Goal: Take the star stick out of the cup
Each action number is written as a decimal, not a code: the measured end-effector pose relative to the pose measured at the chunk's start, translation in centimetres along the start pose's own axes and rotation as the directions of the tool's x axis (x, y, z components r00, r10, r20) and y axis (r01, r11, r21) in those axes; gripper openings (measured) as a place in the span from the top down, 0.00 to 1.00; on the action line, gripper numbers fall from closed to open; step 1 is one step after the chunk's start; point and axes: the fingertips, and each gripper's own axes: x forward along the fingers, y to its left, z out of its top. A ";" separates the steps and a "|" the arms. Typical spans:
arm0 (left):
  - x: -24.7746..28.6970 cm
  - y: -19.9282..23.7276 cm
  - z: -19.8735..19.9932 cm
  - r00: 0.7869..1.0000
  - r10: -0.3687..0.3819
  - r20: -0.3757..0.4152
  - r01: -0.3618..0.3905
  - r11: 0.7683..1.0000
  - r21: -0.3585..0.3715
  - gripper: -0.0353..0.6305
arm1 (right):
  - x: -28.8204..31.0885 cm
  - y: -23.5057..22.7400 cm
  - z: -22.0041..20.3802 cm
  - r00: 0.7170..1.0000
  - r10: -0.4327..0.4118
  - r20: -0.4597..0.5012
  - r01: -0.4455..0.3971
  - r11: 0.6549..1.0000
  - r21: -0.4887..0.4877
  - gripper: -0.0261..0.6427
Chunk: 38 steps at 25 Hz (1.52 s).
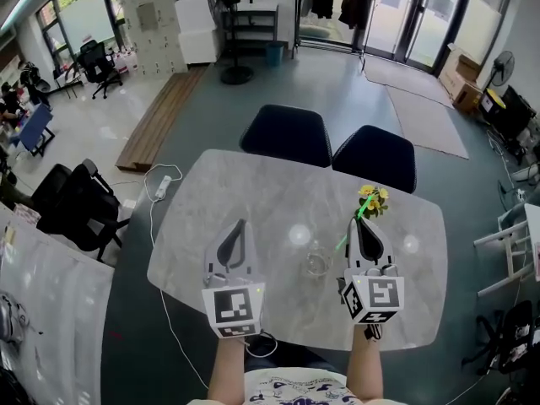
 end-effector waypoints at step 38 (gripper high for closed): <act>-2.2 0.8 3.1 0.997 0.028 0.077 -0.030 0.999 0.023 0.94 | -2.1 0.0 3.5 0.997 -0.024 0.076 0.024 1.000 0.005 0.92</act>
